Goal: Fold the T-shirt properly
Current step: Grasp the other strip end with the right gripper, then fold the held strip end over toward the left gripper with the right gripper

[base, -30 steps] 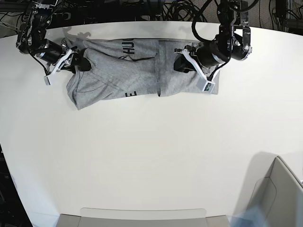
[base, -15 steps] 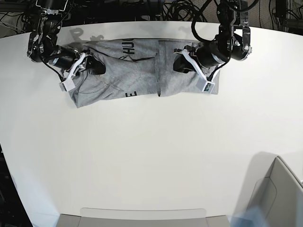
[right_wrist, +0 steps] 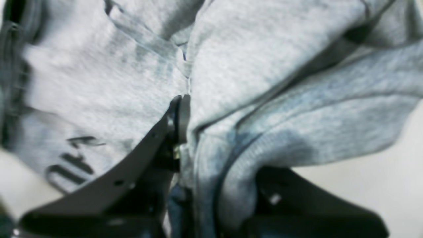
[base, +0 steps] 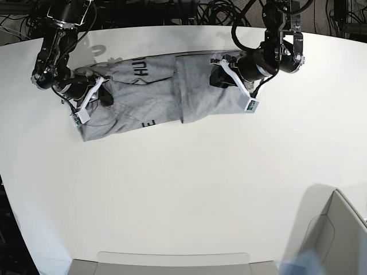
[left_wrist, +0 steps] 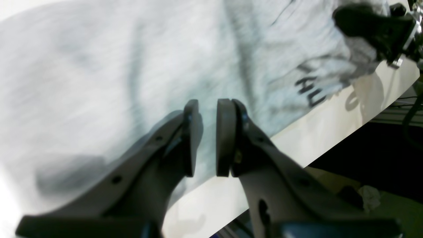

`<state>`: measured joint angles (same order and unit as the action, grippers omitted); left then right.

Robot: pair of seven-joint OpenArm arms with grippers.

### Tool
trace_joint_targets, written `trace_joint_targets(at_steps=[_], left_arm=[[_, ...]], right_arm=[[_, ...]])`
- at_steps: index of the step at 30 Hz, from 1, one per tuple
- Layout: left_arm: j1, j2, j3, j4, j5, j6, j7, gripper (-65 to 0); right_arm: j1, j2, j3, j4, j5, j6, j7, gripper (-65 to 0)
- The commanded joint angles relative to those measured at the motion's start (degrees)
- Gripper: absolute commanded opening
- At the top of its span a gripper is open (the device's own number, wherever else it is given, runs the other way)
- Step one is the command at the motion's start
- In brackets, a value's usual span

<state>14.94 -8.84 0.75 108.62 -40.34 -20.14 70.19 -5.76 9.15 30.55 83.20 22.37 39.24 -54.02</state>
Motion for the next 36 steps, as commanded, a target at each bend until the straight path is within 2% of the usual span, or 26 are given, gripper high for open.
trace_joint_targets(at_steps=[1,2,5,11,14,18,21,25,36], left_arm=[[0.4,-0.1,-0.4,1.1,-1.0,0.0,-1.0,-55.5],[0.5,-0.1,-0.4,1.1,-1.0,0.0,-1.0,-55.5],[0.6,-0.1,-0.4,1.1,-1.0,0.0,-1.1,-55.5],[2.2,-0.3,-0.4,1.1,-1.0,0.0,-0.8,-55.5],[2.9,-0.3,-1.9,1.1,-1.0,0.0,-0.8,-55.5],[4.9,-0.2,-7.3,1.1,-1.0,-0.1,-0.8,-55.5],[6.3,-0.2,-11.6,1.1,-1.0,-0.3,-0.7,-55.5],[7.3,-0.3,-15.3,1.1,-1.1,-0.4,-0.7,-55.5],[8.3,-0.3,-15.6,1.0,-0.8,-0.4,-0.7,-55.5]], right_arm=[[-0.2,1.4,0.4,1.6,-5.3,-3.9,-1.5,-65.0],[-0.3,1.4,0.3,3.4,-7.1,-6.2,-0.5,-65.0],[-0.2,1.4,0.1,9.1,-13.8,-10.5,0.3,-65.0],[-1.1,0.7,-10.2,20.6,-28.7,-14.6,0.2,-65.0],[-2.1,-1.7,-16.0,25.9,-37.2,-15.6,0.2,-65.0],[-3.3,-6.5,-23.8,30.3,-49.6,-15.6,0.2,-65.0],[-4.2,-8.3,-30.6,31.0,-57.6,-15.6,0.2,-65.0],[-5.4,-9.1,-37.3,31.3,-61.8,-15.6,0.2,-65.0],[-5.8,-13.8,-48.5,30.4,-71.3,-15.7,0.2,-65.0]])
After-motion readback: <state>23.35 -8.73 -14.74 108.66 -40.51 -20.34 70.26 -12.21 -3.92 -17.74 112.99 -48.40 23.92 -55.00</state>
